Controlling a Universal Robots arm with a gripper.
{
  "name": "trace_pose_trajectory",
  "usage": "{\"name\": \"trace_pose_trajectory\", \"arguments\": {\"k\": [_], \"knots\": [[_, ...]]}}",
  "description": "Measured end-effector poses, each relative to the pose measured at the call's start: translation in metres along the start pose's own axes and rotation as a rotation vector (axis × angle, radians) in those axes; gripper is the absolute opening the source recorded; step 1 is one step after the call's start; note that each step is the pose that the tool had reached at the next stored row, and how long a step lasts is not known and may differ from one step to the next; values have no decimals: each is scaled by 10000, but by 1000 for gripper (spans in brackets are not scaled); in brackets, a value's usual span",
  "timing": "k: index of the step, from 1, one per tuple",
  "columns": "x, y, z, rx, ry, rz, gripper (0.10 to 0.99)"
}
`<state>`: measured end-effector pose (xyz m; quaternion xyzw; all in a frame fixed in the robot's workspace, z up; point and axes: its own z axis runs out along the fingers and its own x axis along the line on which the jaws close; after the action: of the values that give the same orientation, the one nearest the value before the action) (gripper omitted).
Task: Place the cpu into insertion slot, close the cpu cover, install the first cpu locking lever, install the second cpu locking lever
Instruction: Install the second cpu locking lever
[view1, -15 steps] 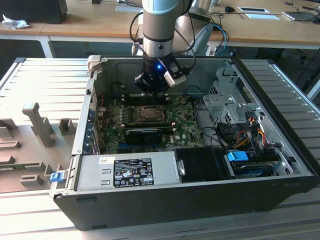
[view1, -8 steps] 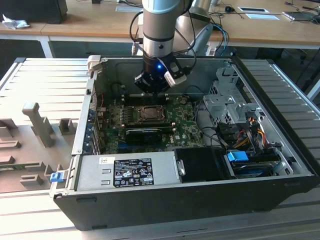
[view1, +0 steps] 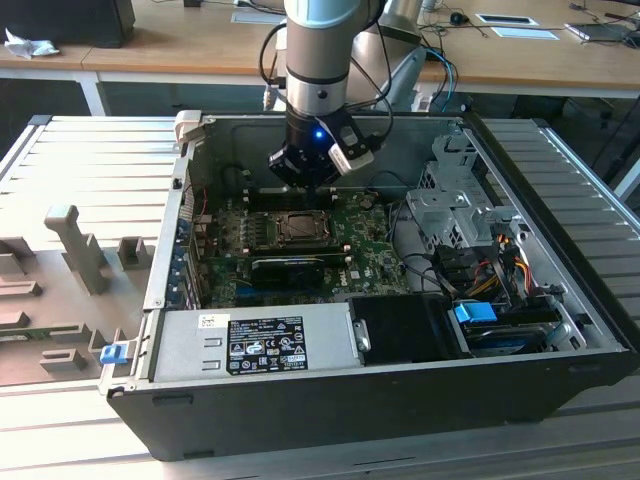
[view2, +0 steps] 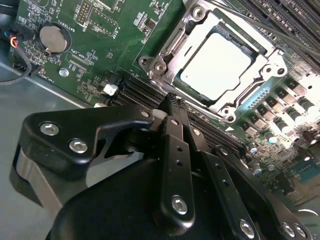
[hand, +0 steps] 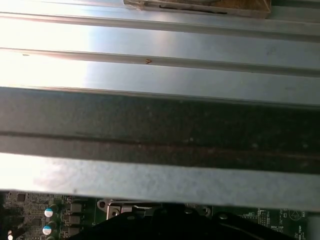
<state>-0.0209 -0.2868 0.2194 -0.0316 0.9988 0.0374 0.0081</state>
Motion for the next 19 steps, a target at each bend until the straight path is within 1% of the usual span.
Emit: {"name": "trace_pose_trajectory", "arguments": {"k": [2, 5, 11, 12, 13, 16, 17, 18, 19], "knots": [[1, -9, -6, 3, 3, 0, 106], [-1, -4, -68, -1, 0, 0, 106], [-5, 13, -303, 0, 1, 0, 106], [-6, 17, -359, 1, 1, 1, 106], [-2, 11, -372, -2, -1, -1, 106], [9, -64, -377, 0, 0, 1, 106], [15, -124, -379, -1, 0, 0, 106], [23, -216, -381, -1, 0, 0, 106], [29, -286, -381, -1, 0, 0, 106]]}}
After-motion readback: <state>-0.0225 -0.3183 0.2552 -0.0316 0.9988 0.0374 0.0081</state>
